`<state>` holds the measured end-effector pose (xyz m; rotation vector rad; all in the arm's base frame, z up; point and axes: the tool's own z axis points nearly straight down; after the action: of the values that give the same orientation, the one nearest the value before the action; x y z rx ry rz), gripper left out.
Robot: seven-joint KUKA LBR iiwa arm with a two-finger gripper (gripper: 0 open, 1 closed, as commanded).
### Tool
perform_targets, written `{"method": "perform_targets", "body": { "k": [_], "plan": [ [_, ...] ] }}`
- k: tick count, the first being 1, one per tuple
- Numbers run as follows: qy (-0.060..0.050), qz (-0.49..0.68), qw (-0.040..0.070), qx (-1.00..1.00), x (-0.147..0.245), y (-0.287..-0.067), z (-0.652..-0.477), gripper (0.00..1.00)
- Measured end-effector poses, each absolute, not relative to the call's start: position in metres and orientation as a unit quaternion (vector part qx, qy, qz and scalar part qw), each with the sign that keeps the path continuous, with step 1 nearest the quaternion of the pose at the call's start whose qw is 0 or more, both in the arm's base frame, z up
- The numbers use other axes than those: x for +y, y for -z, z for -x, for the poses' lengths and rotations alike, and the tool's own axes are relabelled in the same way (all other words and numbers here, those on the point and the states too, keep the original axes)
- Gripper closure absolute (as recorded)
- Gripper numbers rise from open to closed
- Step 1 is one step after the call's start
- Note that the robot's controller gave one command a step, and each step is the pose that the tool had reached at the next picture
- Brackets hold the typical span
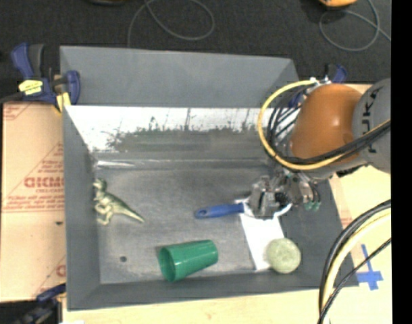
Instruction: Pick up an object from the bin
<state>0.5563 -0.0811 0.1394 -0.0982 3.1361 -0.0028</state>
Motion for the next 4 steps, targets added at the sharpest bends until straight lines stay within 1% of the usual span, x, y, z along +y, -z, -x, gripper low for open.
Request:
{"method": "perform_targets", "body": {
  "k": [4],
  "plan": [
    [0.001,0.032,0.002,0.999,-0.0811,-0.1394,-0.5563,1.00]
  ]
}}
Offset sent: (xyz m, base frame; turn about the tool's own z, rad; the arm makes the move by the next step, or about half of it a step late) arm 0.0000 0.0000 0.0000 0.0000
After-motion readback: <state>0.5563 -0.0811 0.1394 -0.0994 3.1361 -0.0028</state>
